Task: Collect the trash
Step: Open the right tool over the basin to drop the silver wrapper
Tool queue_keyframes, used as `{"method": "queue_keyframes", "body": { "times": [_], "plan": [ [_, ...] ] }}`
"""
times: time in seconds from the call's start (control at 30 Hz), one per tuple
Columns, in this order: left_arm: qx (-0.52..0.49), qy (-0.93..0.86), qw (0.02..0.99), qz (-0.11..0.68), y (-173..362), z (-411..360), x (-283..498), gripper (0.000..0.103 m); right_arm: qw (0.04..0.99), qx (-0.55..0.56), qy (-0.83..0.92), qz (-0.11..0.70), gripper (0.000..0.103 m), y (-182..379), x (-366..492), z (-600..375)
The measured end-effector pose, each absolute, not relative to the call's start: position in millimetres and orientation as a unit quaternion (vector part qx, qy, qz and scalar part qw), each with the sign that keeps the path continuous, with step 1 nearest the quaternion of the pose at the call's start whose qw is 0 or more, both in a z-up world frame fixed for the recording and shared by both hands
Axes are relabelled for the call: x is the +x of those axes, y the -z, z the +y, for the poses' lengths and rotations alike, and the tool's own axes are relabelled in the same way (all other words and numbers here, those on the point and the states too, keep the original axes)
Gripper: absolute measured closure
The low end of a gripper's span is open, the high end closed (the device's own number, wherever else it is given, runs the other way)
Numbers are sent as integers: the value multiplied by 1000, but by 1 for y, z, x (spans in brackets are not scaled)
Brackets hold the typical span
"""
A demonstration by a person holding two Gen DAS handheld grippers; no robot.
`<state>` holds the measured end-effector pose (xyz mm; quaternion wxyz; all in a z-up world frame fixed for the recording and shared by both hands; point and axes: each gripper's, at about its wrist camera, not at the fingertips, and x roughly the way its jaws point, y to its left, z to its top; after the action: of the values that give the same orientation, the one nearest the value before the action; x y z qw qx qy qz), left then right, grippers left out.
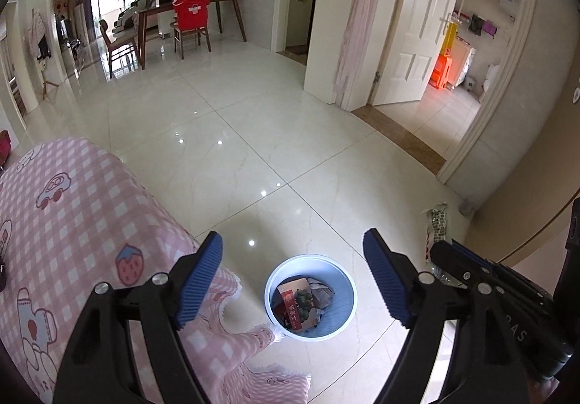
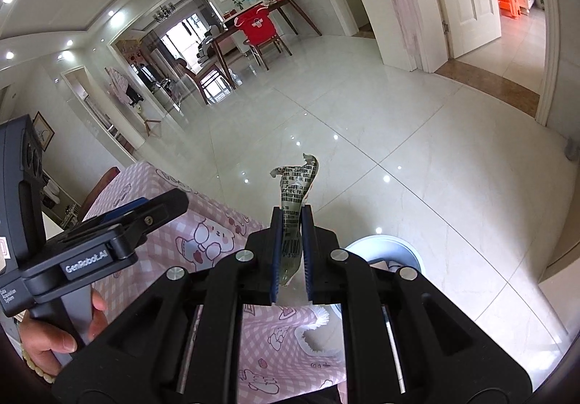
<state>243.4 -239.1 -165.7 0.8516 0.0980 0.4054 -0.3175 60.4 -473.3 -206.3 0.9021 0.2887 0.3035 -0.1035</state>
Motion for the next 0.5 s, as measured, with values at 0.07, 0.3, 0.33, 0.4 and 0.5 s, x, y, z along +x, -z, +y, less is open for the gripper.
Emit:
{"method": "queue_keyframes", "body": {
  "times": [0.07, 0.3, 0.33, 0.4, 0.5],
  "plan": [
    [94, 310, 855, 404, 162, -233, 246, 24, 905, 282, 115, 296, 87, 206, 62, -471],
    [66, 301, 858, 410, 152, -208, 258, 23, 908, 273, 119, 293, 54, 200, 71, -466],
    [63, 298, 859, 410, 151, -205, 260, 23, 908, 273, 116, 295, 54, 200, 72, -464],
    [58, 295, 861, 411, 148, -194, 263, 22, 909, 268, 108, 299, 54, 198, 74, -457],
    [51, 287, 865, 409, 143, -176, 265, 22, 911, 263, 92, 304, 54, 192, 79, -445]
  ]
}}
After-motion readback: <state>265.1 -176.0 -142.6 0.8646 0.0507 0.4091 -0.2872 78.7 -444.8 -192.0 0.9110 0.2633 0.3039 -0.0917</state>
